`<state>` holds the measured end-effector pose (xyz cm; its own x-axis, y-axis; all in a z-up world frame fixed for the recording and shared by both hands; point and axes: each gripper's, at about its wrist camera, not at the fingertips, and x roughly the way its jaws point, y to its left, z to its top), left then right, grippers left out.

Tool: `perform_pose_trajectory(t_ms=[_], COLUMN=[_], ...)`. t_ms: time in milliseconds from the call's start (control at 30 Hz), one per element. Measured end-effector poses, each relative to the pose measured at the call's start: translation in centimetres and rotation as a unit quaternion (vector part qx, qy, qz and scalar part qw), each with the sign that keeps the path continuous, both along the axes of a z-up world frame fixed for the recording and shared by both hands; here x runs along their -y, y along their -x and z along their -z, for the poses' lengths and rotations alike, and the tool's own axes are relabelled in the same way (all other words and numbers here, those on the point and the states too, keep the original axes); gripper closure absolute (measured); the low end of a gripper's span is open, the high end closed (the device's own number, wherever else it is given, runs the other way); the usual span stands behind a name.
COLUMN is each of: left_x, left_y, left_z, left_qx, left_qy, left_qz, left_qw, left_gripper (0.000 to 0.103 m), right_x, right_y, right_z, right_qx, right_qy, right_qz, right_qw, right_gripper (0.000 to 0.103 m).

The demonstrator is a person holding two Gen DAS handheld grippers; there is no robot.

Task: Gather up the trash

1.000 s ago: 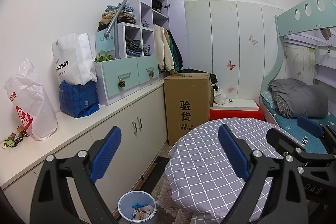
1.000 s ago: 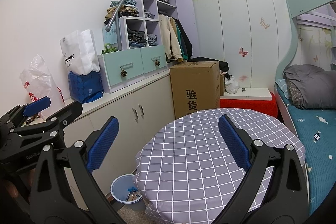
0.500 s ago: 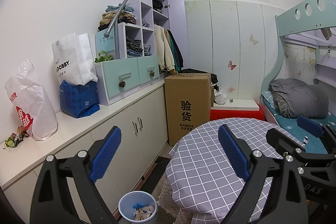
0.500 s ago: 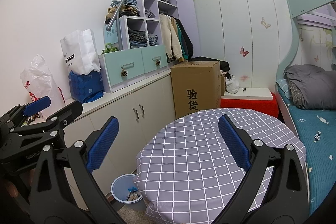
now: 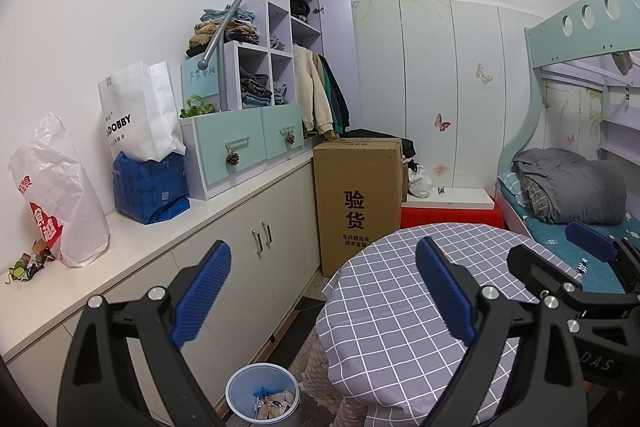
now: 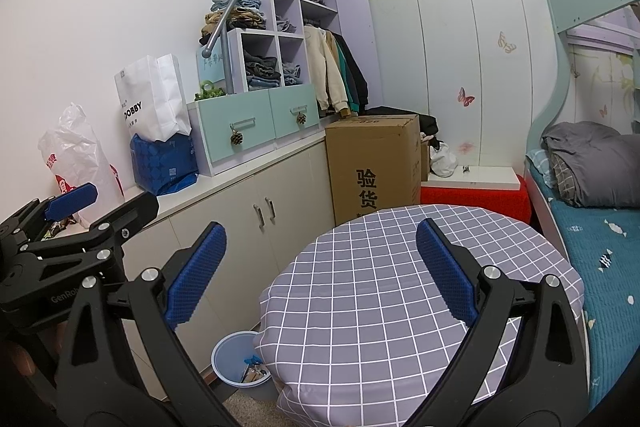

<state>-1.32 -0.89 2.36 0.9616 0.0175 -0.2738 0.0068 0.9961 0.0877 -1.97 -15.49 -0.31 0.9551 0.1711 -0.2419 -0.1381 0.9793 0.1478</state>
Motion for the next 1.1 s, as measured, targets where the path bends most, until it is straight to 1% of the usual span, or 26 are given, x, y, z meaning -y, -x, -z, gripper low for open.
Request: perform_pose_trajectory(t_ms=[167,1100], left_x=[-0.29,-0.67], left_y=[0.00,-0.24], left_z=[0.53,0.78], left_qx=[-0.002,-0.005], left_qy=[-0.001,-0.001], left_qz=[0.000,-0.001], left_qw=[1.0000,1.0000], left_gripper=[0.011,0.011], right_x=[-0.25,-0.73], right_y=[0.18,-0.19], right_z=[0.29,0.53], right_qx=[-0.003,-0.009], right_qy=[0.000,-0.002], right_qz=[-0.001,-0.002], right_qw=[1.000,1.000], right_gripper=[0.009,0.009])
